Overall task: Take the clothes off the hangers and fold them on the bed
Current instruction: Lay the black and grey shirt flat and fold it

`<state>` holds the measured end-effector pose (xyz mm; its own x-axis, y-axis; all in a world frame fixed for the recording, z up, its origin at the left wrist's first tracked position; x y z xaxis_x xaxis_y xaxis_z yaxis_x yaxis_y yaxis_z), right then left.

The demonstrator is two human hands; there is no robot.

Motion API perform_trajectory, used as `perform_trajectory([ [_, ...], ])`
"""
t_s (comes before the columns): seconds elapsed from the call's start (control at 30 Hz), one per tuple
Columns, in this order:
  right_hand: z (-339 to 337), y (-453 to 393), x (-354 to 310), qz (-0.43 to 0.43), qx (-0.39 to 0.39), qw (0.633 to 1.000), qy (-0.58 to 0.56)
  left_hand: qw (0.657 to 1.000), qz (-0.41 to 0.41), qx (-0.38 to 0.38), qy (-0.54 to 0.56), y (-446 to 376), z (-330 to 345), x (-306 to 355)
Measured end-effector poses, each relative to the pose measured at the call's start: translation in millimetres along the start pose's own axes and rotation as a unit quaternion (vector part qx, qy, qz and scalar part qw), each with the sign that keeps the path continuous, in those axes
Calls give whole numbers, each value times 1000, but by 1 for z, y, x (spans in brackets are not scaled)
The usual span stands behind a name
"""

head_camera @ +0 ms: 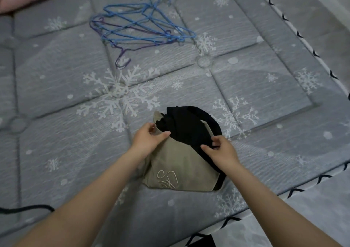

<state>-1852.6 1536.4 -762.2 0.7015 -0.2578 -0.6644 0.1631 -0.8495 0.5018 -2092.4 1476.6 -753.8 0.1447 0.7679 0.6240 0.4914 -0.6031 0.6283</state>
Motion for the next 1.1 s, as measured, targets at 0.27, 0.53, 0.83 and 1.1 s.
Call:
perform_trajectory([
  [0.27, -9, -30, -16, -142, 13, 989, -27, 990, 85, 85, -72, -21, -2, 20],
  [0.53, -27, -58, -40, -189, 60, 978, -62, 986, 78, 148, 10, -37, -6, 28],
  [0.83, -16, -87, -21, -118, 59, 982, 132, 982, -54, 176, 42, -61, 9, 8],
  [1.1, 6, -88, -37, -1, -166, 983, 80, 981, -174, -73, 54, -68, 7, 13],
])
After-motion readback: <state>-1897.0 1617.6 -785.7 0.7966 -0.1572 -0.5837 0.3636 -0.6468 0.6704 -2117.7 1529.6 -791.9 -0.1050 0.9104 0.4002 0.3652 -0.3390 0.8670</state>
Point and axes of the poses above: each hand's wrist, its own y-axis away from the middle knuckle, its own z-axis out of the palm, x = y × z, the point moved 6 cm from there along -y, towards the middle knuckle, and after that the axes turned 5 degrees about -z, right-handed, at the moved point
